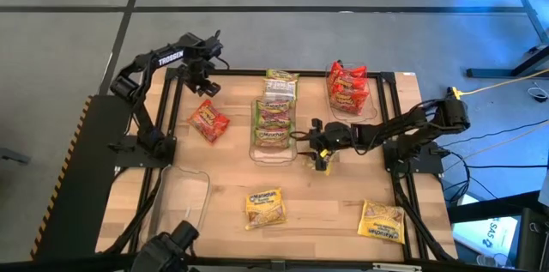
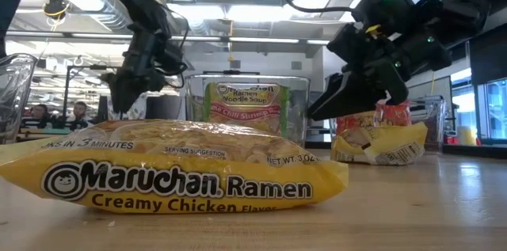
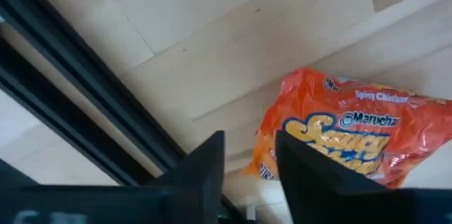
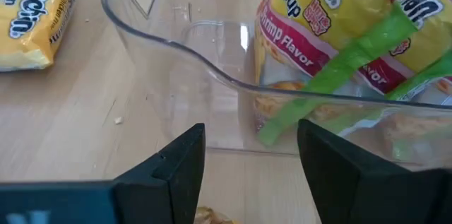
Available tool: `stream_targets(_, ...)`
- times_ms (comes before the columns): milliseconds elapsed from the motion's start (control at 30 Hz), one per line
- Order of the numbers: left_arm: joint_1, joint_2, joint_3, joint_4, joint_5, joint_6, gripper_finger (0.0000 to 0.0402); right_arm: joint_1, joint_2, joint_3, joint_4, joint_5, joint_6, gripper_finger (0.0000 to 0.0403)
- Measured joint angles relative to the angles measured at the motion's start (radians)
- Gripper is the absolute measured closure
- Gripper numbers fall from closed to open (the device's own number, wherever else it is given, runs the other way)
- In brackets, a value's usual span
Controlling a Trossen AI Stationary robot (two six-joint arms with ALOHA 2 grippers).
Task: Sort Maruchan noodles
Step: Put the orange noodle pack into the top right transparent bin
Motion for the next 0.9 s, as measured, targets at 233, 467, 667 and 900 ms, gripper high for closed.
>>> stream_targets(233,-0.016,0.002,-0.005,0.043,0.123,0.032,0.0212,0.002,0.012,0.0,0.018,-0.003,0.014,0.0204)
stream_targets(467,-0.098,0.002,-0.005,0.093,0.016,-0.1,0.0203,0.002,0.067,0.0,0.057,-0.003,0.017,0.0204)
stream_targets(667,-0.143,0.033,-0.004,0.121,-0.004,-0.252,0.0202,0.002,0.071,0.0,0.059,-0.003,0.017,0.0204)
stream_targets(900,-0.171,0.124,-0.005,0.11,-0.063,-0.385,0.0202,0.002,0.071,0.0,0.056,-0.003,0.019,0.0204)
